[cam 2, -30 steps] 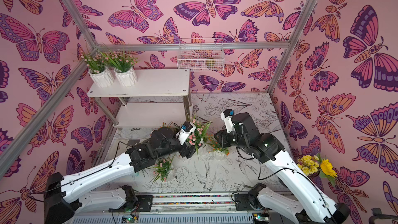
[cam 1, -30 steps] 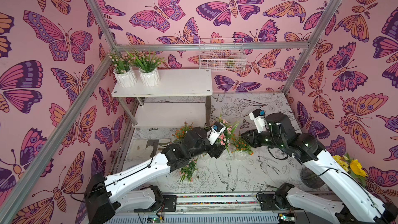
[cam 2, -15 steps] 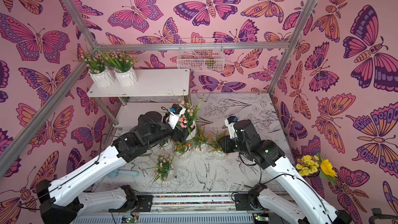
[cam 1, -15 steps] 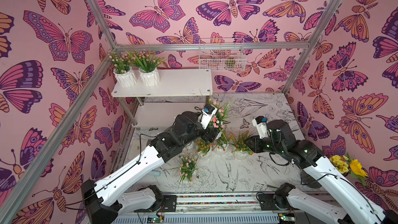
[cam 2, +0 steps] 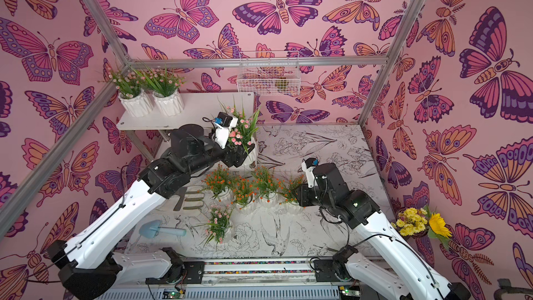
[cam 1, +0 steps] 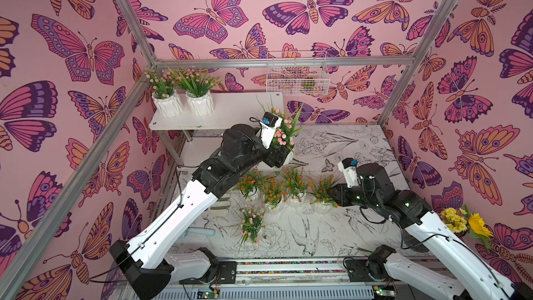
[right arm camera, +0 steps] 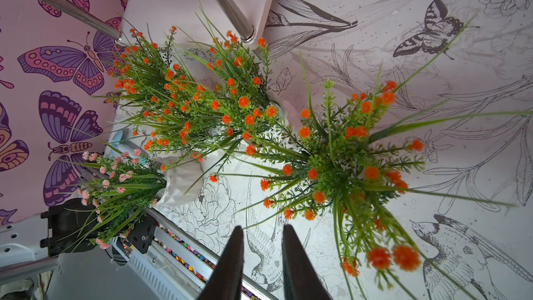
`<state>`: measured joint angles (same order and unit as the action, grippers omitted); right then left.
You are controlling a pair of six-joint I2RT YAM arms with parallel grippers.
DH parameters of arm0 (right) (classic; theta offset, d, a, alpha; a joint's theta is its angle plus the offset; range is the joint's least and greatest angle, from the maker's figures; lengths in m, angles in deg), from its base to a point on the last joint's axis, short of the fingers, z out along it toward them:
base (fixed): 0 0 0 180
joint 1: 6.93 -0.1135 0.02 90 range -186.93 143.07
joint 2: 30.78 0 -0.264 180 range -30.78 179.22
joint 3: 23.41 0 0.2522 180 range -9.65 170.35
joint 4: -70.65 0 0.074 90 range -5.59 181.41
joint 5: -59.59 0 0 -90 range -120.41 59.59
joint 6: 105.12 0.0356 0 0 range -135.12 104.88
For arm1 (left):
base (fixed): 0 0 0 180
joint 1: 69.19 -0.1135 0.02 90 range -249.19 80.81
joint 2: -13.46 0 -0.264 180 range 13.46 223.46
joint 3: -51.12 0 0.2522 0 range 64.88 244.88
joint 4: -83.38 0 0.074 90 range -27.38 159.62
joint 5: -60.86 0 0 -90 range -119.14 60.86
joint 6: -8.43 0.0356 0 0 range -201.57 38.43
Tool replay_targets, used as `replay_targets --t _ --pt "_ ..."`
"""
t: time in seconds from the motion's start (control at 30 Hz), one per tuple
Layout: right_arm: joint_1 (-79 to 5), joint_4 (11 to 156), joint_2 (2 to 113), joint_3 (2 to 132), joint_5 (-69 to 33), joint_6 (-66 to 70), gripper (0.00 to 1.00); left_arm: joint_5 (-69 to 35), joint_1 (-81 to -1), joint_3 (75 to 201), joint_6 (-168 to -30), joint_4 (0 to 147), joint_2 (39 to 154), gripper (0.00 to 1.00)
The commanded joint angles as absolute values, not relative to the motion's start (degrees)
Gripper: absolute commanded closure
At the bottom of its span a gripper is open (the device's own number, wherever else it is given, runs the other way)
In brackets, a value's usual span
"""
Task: Place the baby's breath potted plants on the rack by color
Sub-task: Place the baby's breath potted plant on the rack.
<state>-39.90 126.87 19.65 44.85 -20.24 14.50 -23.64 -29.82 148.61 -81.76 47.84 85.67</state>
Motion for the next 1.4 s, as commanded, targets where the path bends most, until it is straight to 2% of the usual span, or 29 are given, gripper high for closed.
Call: replay_targets --t 0.0,0.83,1.13,1.37 --pt "-39.4 126.2 19.1 44.3 -19.9 14.7 0.74 -21.8 -30.9 153.0 -80.9 50.2 85.3 0.3" --pt "-39.0 126.8 16.1 41.8 -20.1 15.5 0.74 -26.7 -40.2 173.6 -77.5 46.9 99.3 0.3" --pt "-39.0 126.6 15.1 41.2 -19.3 16.3 0.74 -38.7 -41.1 180.8 -73.8 45.6 105.5 0.3" --pt "-39.0 126.7 14.7 41.1 -19.2 16.3 0.74 -41.7 -43.7 185.6 -74.4 43.8 109.4 0.3"
